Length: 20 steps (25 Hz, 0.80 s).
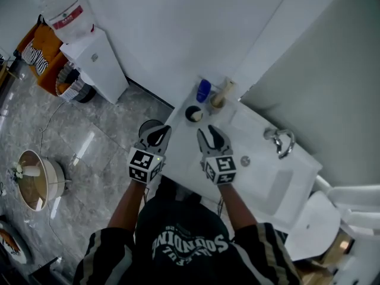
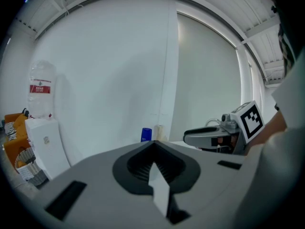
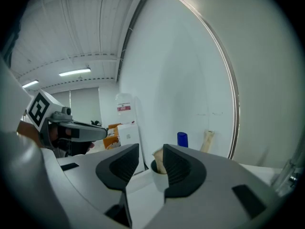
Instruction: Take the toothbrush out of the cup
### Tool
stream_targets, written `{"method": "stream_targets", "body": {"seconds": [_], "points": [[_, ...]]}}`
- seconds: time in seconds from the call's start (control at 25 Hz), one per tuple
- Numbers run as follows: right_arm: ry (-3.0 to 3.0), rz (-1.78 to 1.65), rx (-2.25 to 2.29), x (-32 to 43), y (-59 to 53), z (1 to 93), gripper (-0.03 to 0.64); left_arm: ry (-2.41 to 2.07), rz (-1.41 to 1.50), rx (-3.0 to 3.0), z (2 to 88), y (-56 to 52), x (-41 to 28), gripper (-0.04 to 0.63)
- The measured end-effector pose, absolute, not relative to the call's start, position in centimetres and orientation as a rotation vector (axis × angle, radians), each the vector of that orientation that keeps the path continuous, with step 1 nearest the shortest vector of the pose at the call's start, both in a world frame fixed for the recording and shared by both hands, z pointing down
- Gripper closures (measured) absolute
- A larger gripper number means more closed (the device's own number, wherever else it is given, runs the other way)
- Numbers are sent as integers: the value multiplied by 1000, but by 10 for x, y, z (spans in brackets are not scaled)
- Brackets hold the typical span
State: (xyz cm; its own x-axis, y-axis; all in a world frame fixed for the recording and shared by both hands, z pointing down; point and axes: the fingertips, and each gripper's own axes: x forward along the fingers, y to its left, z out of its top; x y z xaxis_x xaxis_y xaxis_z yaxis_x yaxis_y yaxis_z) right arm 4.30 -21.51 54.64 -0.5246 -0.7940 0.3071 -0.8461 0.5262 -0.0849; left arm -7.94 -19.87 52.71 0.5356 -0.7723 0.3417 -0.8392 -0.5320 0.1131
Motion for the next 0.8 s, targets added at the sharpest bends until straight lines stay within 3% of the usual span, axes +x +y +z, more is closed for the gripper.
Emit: {"method": "stream_targets", "body": {"seconds": [0.4,0.8], "points": [[-2432,377,1351,29,-242,591,422,-1390,361,2457,539,-196,-103,597],[-2348,367,1347,20,-283,608,419,-1442,361,2396,549,-192,-133,597]]}}
